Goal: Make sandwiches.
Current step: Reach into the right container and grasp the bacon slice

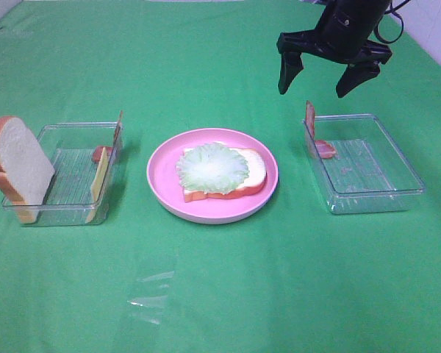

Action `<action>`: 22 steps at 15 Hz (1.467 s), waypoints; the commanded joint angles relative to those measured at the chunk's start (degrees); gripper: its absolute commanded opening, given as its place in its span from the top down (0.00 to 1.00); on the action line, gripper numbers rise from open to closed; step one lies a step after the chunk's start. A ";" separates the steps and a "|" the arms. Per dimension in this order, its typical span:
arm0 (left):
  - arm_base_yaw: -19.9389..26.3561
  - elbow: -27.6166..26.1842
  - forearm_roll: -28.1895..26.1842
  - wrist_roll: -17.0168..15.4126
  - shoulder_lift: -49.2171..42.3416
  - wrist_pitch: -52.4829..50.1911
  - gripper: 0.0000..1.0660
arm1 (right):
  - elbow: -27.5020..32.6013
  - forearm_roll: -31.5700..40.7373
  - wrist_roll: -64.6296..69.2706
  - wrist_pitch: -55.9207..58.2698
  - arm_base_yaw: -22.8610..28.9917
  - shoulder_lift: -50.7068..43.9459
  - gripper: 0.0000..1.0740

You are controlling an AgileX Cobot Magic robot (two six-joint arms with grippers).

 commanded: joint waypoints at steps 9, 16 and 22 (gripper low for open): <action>-0.34 -0.06 0.06 0.11 -1.15 -0.63 0.06 | -0.23 0.00 1.26 -1.55 -0.63 6.13 0.18; -0.34 -0.06 0.06 0.11 -1.15 -0.63 0.06 | -0.23 -0.11 1.43 -1.26 -0.63 6.13 0.45; -0.34 -0.06 0.06 0.11 -1.15 -0.63 0.06 | -0.23 -1.66 1.43 -1.43 -0.63 6.13 0.77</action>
